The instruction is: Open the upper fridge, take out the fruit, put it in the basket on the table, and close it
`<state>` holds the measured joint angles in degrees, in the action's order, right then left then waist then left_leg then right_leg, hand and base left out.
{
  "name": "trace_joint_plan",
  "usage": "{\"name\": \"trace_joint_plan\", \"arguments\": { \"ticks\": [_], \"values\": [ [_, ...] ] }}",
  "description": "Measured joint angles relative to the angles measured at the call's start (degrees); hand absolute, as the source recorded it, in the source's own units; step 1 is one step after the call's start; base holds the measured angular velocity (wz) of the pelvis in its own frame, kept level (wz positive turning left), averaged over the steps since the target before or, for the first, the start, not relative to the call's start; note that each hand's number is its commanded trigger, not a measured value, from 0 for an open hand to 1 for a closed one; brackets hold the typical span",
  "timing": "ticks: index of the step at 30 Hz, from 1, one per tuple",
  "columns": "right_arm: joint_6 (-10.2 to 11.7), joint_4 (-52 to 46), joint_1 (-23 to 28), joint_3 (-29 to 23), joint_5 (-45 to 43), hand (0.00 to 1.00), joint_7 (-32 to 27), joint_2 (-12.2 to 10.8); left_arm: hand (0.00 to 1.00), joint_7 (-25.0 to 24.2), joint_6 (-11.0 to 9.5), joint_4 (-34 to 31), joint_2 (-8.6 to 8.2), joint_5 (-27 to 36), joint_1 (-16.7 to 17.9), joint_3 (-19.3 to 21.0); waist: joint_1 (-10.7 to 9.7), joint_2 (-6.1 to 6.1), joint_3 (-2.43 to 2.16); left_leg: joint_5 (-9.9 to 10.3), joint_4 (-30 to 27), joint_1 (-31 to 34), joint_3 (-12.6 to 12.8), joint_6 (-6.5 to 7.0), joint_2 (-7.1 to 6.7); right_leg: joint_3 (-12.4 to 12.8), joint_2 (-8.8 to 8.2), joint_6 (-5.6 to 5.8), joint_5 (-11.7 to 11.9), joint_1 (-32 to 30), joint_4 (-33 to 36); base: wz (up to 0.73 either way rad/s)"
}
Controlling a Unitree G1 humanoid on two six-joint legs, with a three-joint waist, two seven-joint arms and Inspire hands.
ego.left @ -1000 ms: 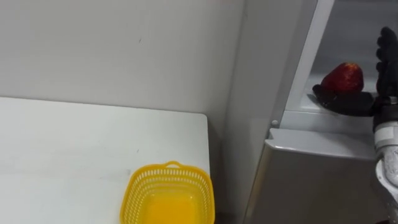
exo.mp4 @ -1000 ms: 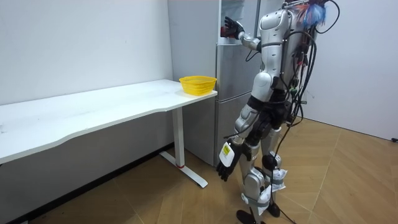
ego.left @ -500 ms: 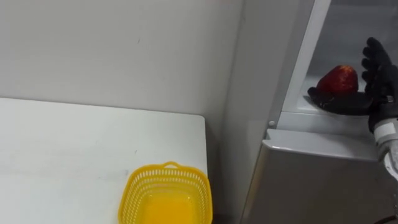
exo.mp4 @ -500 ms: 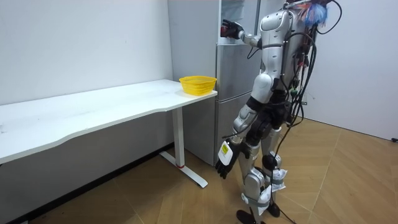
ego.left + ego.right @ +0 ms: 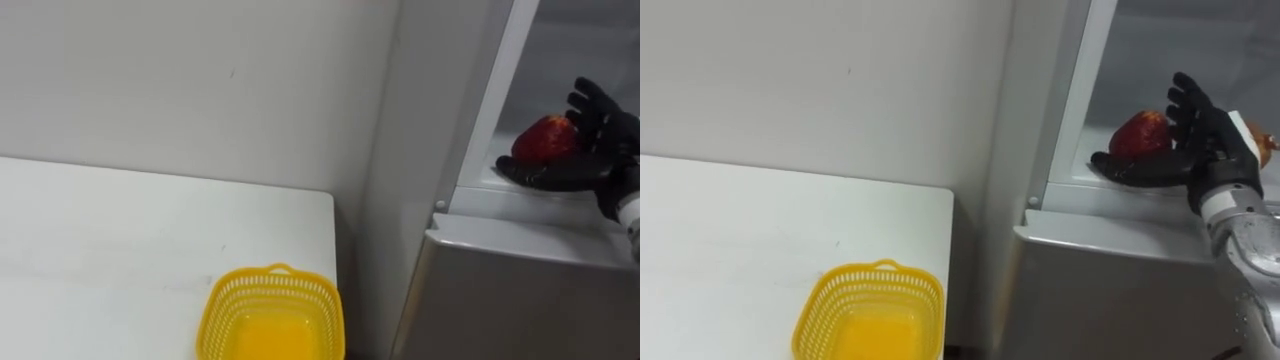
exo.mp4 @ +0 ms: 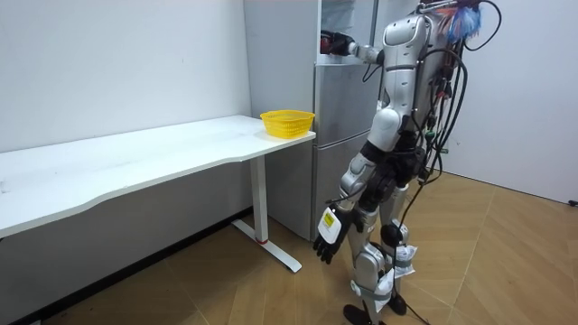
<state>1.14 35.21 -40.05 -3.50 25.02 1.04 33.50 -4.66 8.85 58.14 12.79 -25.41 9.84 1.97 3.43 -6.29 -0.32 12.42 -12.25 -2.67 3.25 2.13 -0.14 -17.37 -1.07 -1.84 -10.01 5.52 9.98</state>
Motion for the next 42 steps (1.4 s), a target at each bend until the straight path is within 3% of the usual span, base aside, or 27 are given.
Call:
{"name": "trace_joint_plan", "arguments": {
  "ticks": [1,2,3,4,22,35,42],
  "values": [
    [-0.05,0.73,-0.31,0.00,0.15,0.56,1.08,0.15,0.00,0.00,0.08,0.00,0.08,0.00,0.09,0.13,-0.05,-0.08,0.01,0.00,-0.07,-0.04,-0.05,0.00,-0.01,0.00,0.00,0.00,0.00,0.10,0.00,0.04],
    [-0.05,1.01,-0.45,0.00,0.16,0.65,1.43,0.16,0.00,-0.02,0.16,0.00,0.13,-0.01,0.11,0.13,-0.06,-0.11,0.03,0.00,-0.14,-0.02,-0.10,0.00,-0.01,-0.01,0.00,0.00,0.00,0.13,-0.01,0.00],
    [-0.11,1.62,-0.56,0.01,0.18,0.97,2.27,0.19,0.00,-0.08,0.43,0.00,0.22,-0.02,0.08,0.12,-0.07,-0.19,0.06,0.01,-0.23,-0.01,-0.18,-0.01,-0.01,-0.03,0.01,0.00,0.00,0.19,-0.01,0.00],
    [0.01,2.32,-0.76,0.00,0.17,1.00,3.21,0.27,0.00,-0.09,0.50,0.00,0.29,-0.02,0.08,0.12,-0.07,-0.27,0.06,0.01,-0.27,-0.02,-0.21,-0.01,-0.01,-0.02,0.02,0.00,0.00,0.23,-0.01,0.00],
    [-1.20,4.71,-1.96,-0.08,1.70,1.00,10.46,0.99,0.00,-0.04,0.83,0.23,1.20,-0.02,0.05,-0.05,0.10,-1.23,0.36,0.05,-0.47,-0.34,-0.21,-0.04,0.02,0.03,0.07,-0.06,0.03,0.57,0.00,0.00],
    [-1.01,2.20,-1.96,1.51,3.58,1.00,10.55,0.90,0.00,-0.89,0.95,0.01,1.81,-0.10,-0.33,-0.45,0.61,-0.94,0.37,0.04,-0.27,-1.04,-0.14,-0.11,0.06,0.07,0.14,-0.06,0.04,1.14,-0.06,0.00],
    [-2.02,-1.18,-1.82,2.93,3.65,1.00,9.44,-0.29,0.00,-1.11,1.05,-0.09,1.76,-0.07,-0.41,-1.01,1.48,-0.57,0.34,0.01,-0.01,-1.58,1.37,-0.16,0.39,1.67,0.45,-0.41,0.27,1.02,-0.04,-0.11]
  ]
}}
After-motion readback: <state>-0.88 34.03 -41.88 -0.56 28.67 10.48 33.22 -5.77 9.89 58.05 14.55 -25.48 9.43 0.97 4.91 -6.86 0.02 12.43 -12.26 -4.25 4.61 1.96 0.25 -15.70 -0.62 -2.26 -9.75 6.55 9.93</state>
